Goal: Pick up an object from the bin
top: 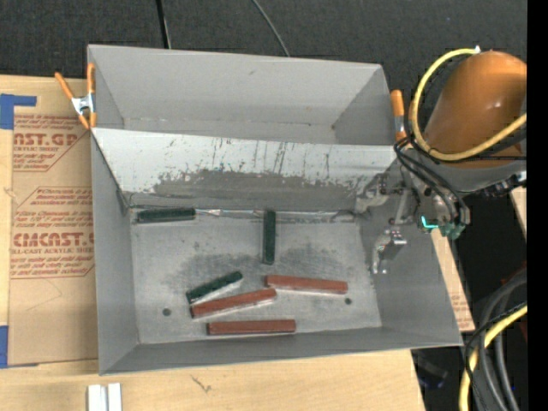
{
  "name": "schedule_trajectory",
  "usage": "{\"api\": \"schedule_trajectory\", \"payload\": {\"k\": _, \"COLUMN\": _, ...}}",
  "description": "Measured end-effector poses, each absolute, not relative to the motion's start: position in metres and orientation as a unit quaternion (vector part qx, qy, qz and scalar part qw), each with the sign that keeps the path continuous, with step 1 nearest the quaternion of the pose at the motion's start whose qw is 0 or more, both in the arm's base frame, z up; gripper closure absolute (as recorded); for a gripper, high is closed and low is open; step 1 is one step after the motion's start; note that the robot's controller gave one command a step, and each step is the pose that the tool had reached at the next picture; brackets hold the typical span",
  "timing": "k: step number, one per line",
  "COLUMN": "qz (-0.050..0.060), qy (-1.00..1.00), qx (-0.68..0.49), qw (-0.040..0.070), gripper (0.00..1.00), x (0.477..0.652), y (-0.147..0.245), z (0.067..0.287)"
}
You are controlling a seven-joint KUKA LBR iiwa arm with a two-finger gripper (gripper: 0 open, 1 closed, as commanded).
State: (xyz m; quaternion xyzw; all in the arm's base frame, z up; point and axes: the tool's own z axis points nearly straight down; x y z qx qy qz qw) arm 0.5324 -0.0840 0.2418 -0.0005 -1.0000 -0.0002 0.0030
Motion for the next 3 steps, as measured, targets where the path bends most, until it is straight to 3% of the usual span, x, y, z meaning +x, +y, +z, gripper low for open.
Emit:
{"api": "schedule_trajectory", "payload": {"k": 1, "qz": 0.000, "qy": -1.000, "qx": 0.000, "qw": -0.001, "gripper": 0.00, "x": 0.534, "y": -0.084, "z": 0.246}}
{"api": "schedule_trajectory", "payload": {"k": 2, "qz": 0.001, "qy": -1.000, "qx": 0.003, "qw": -0.005, "gripper": 0.00, "x": 0.529, "y": -0.075, "z": 0.201}}
{"api": "schedule_trajectory", "payload": {"k": 3, "qz": 0.000, "qy": -0.999, "qx": 0.045, "qw": -0.003, "gripper": 0.00, "x": 0.520, "y": -0.052, "z": 0.141}}
